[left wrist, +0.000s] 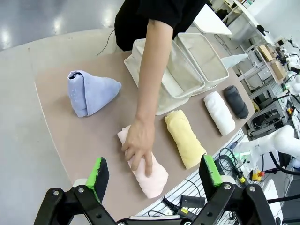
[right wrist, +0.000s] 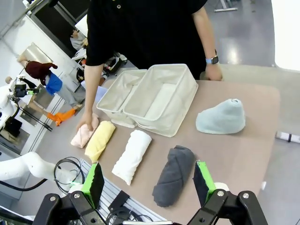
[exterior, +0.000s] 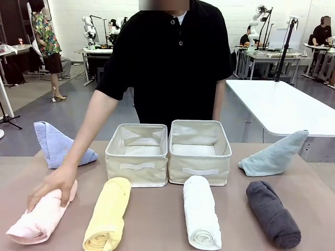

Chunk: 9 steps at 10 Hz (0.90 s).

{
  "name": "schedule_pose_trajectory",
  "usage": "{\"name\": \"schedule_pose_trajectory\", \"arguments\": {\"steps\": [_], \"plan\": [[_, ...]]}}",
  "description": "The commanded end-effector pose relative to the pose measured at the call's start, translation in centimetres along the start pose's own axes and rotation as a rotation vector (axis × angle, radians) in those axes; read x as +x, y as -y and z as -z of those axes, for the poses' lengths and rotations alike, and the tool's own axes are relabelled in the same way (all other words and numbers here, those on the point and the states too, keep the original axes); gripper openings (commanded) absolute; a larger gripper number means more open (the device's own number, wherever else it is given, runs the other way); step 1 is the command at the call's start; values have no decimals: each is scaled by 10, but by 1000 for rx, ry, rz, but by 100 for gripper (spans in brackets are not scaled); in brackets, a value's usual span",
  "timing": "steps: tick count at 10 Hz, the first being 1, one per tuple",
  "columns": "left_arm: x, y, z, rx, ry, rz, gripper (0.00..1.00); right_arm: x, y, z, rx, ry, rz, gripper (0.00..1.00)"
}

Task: Sort the towels based on their folding style.
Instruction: Pick up one triangle-folded towel and place it in the left Fabric basket.

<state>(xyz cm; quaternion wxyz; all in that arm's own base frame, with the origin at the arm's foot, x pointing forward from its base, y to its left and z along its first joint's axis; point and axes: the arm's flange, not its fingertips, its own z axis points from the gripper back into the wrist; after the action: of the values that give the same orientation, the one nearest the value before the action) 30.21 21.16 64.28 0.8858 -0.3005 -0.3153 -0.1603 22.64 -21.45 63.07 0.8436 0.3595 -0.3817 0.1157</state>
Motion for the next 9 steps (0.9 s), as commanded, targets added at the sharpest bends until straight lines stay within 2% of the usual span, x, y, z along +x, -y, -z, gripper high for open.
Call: {"name": "schedule_pose_trajectory", "arguments": {"steps": [1, 7, 9], "plan": [[2, 2, -2, -10, 6, -3, 100, 3, -2, 0, 17, 15, 9, 100], [0, 0, 0, 1, 1, 0, 100, 3, -2, 0, 17, 15, 9, 100], [39, -5, 22, 81, -87, 105, 100, 3, -2, 0, 17, 15, 9, 100]]}}
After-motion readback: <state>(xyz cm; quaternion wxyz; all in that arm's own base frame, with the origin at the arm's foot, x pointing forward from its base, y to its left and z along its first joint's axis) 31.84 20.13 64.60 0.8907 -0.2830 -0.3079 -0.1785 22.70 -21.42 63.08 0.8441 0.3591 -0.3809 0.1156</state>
